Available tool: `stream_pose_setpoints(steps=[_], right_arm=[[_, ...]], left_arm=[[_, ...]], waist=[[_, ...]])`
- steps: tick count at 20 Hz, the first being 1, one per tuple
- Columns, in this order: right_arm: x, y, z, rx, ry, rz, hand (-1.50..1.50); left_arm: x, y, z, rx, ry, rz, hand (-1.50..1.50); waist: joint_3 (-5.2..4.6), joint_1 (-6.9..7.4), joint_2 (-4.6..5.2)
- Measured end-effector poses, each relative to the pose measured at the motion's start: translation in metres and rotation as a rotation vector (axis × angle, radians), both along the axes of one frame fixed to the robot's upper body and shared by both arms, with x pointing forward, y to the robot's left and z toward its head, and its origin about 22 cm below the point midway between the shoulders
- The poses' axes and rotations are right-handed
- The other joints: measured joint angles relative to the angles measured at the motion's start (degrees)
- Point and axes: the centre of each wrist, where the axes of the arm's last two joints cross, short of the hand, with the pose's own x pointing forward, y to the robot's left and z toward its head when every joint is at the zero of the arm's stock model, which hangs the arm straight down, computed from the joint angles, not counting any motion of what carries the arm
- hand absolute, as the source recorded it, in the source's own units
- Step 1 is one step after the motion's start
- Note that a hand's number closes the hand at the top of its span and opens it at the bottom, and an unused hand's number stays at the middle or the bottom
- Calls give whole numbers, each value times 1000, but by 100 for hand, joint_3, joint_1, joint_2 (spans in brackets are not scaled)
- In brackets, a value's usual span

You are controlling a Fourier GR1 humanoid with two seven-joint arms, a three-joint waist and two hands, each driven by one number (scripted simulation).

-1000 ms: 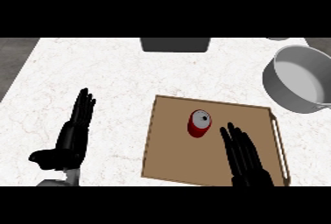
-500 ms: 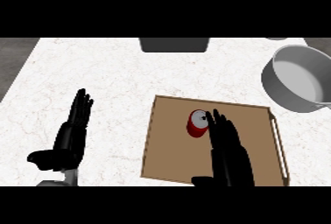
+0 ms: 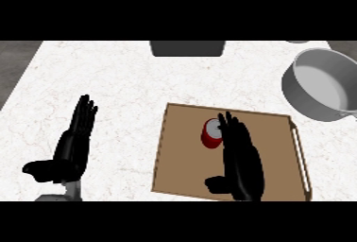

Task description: Pick the can from the tray and place it in the pot

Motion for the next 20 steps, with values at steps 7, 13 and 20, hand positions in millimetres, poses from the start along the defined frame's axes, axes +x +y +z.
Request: stream_pose_setpoints(steps=[7,13,20], right_arm=[[16,7,-19,-1,11,-13,-150],[24,-3,-21,-33,-52,10,150],[35,8,-25,-74,-191,7,150]], left_arm=[[-5,-9,-4,3,1,-5,0],[-5,-12,-6,1,6,0,0],[-3,-18,-6,-3,5,-1,0]], waist=[[0,6,0],[-4,4,-12],[-16,-4,-36]])
